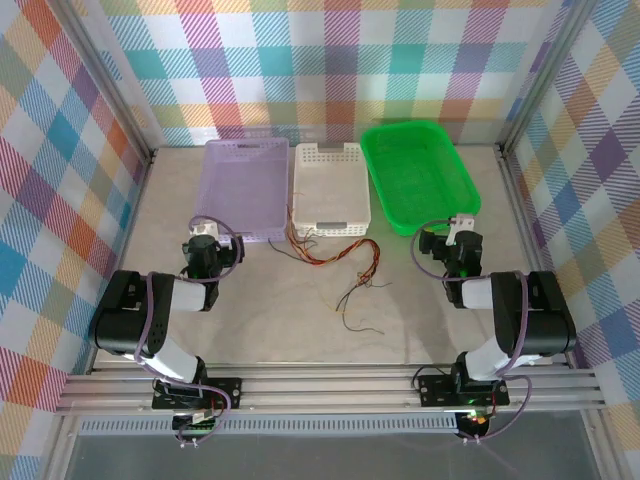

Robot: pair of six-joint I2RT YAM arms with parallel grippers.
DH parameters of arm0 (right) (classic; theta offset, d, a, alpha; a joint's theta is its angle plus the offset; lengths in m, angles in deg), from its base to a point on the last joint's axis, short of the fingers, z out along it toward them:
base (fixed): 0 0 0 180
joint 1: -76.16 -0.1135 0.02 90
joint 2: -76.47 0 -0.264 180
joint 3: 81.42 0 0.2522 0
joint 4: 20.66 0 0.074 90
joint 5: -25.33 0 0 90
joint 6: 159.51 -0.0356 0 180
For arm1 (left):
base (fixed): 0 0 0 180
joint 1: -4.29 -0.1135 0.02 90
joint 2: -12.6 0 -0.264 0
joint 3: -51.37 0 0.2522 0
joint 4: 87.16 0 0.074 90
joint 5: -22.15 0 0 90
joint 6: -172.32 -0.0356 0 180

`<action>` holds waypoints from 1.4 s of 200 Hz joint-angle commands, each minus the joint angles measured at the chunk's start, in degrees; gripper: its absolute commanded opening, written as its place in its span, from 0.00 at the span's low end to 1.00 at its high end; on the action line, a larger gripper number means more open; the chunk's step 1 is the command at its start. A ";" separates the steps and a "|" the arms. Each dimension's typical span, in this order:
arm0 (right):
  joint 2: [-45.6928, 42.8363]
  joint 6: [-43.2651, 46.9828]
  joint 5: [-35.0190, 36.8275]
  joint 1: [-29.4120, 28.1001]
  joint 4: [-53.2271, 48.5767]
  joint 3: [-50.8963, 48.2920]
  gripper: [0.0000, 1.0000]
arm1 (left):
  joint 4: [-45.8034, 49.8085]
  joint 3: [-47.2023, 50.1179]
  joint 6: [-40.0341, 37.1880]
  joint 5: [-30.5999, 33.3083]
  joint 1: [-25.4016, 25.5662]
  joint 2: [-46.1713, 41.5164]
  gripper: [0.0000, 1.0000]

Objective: Untangle the cables

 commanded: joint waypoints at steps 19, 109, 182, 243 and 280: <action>-0.18 0.02 -0.84 -0.32 2.29 0.61 1.00 | -2.11 -0.60 0.45 -0.40 -0.06 -0.52 1.00; -0.18 -0.02 -0.79 -0.33 2.26 0.61 1.00 | -2.10 -0.59 0.38 -0.36 -0.05 -0.46 1.00; -0.29 0.02 -0.80 -0.33 2.28 0.53 1.00 | -2.12 -0.59 0.38 -0.40 -0.02 -0.48 1.00; -0.23 0.02 -0.83 -0.28 2.36 0.48 1.00 | -2.14 -0.60 0.40 -0.41 -0.03 -0.48 1.00; -1.76 -0.91 1.54 -0.30 5.49 -1.94 1.00 | -2.10 -0.61 0.43 -0.41 -0.05 -0.48 1.00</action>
